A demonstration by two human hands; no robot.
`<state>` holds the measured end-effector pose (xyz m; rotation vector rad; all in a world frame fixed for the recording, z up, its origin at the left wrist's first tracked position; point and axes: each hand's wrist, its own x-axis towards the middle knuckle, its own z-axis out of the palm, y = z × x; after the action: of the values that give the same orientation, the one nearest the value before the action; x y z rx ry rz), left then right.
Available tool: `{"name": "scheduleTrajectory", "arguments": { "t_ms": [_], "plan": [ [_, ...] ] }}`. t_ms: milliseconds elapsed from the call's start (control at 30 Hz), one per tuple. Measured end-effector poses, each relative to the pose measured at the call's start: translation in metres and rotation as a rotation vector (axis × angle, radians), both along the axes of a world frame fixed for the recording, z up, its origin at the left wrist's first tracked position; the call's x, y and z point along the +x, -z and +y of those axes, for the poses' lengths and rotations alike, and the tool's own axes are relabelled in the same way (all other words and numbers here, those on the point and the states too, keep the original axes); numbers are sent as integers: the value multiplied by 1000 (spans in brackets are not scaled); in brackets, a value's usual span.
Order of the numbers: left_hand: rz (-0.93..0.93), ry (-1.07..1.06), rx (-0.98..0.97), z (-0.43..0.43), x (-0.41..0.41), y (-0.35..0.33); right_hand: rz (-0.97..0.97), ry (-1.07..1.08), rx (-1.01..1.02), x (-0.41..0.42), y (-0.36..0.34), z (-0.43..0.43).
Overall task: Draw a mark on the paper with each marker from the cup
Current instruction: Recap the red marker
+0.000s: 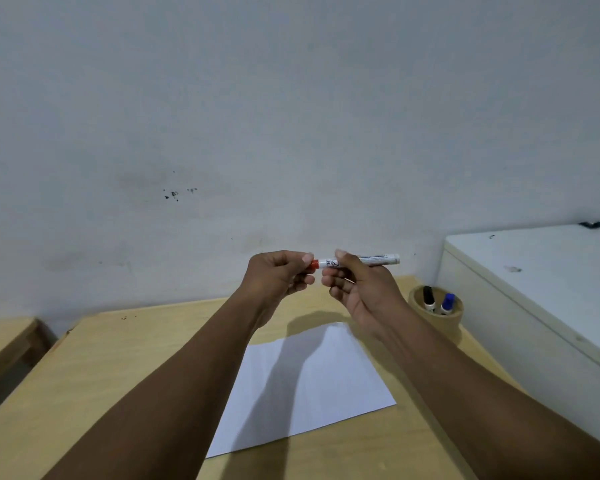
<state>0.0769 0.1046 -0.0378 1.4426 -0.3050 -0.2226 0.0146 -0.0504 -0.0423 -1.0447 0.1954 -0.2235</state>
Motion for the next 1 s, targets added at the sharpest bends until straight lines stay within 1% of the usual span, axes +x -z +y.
{"name": "scheduleTrajectory", "arguments": {
  "t_ms": [67, 167, 233, 300, 367, 400, 600, 733, 933, 1000],
  "plan": [
    [-51, -27, 46, -8, 1, -5, 13, -17, 5, -3, -2, -5],
    [-153, -77, 101, -22, 3, -15, 130, -9, -86, -9, -5, -13],
    [-217, -121, 123, -32, 5, -25, 236, 67, -149, -14, -9, -20],
    [-274, -150, 162, -41, 9, -32, 299, 153, -286, -20, -16, -33],
    [-321, -138, 211, -51, 12, -36, 288, 236, -427, -27, -27, -50],
    [-345, -123, 238, -56, 12, -38, 273, 275, -462, -31, -32, -60],
    [-490, -35, 388, -97, 0, -42, 276, 444, -566, -47, -45, -116],
    [-553, 14, 464, -118, -6, -37, 289, 470, -579, -49, -36, -135],
    [-556, 123, 587, -137, -15, -29, 313, 451, -609, -46, -19, -138],
    [-530, 168, 616, -141, -14, -26, 309, 444, -621, -45, -17, -137]
  ]
}}
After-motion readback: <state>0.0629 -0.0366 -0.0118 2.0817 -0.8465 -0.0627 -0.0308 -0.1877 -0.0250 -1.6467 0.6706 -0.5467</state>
